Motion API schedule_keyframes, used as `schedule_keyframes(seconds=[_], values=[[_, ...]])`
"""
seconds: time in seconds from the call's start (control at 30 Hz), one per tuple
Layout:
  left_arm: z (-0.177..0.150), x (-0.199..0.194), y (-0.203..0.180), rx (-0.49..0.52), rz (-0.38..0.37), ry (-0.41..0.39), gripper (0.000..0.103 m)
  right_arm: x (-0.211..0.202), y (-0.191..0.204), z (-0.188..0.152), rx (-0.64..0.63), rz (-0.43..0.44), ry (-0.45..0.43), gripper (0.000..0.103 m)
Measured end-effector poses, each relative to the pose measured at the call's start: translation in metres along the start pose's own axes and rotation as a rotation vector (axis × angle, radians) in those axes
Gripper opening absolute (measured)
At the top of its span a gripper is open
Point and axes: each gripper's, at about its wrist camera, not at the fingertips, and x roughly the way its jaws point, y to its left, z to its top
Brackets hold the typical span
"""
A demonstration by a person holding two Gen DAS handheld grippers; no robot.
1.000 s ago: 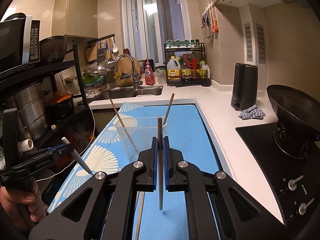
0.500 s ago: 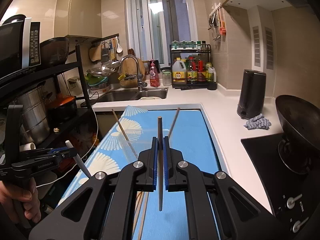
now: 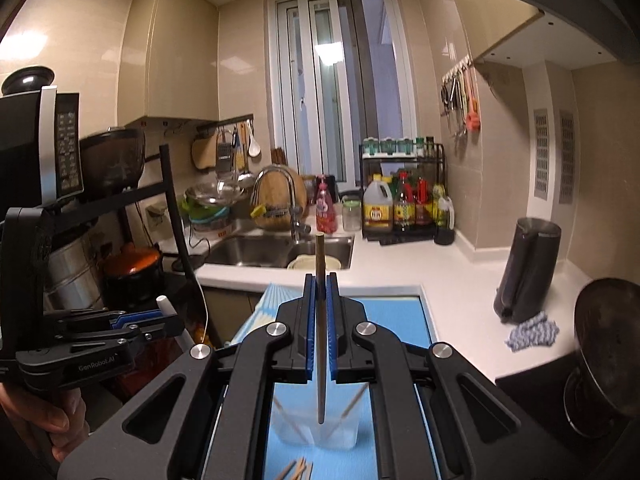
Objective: Organize utensils
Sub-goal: 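Carry the fork and chopstick to the clear container and open both tools over it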
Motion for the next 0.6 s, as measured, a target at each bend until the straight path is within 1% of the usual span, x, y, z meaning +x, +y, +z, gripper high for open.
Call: schedule_keyframes(seconds=[0.07, 0.17, 0.2, 0.23, 0.3, 0.37, 0.4, 0.47, 0.6], values=[[0.007, 0.015, -0.004, 0.016, -0.003, -0.009, 0.017, 0.014, 0.0, -0.001, -0.003, -0.006, -0.01, 0.005], [0.002, 0.042, -0.005, 0.034, -0.008, -0.001, 0.017, 0.042, -0.002, -0.016, -0.003, -0.01, 0.008, 0.005], [-0.004, 0.054, -0.005, 0.046, 0.006, 0.011, 0.017, 0.053, -0.004, -0.024, -0.005, -0.014, 0.027, 0.005], [-0.011, 0.068, -0.002, 0.041, 0.003, 0.029, 0.017, 0.063, -0.005, -0.033, -0.006, -0.016, 0.042, 0.005], [-0.022, 0.088, 0.0, 0.045, -0.022, 0.046, 0.017, 0.077, -0.01, -0.049, 0.003, -0.018, 0.07, 0.005], [-0.038, 0.108, 0.003, 0.059, -0.027, 0.065, 0.017, 0.088, -0.016, -0.066, 0.025, -0.014, 0.097, 0.005], [-0.044, 0.114, 0.004, 0.065, -0.036, 0.069, 0.017, 0.093, -0.017, -0.074, 0.028, -0.014, 0.115, 0.005], [-0.057, 0.123, 0.008, 0.083, -0.025, 0.067, 0.017, 0.1, -0.021, -0.092, 0.041, -0.02, 0.148, 0.005], [-0.078, 0.131, 0.015, 0.068, -0.042, 0.091, 0.017, 0.102, -0.023, -0.119, 0.062, -0.026, 0.184, 0.005]])
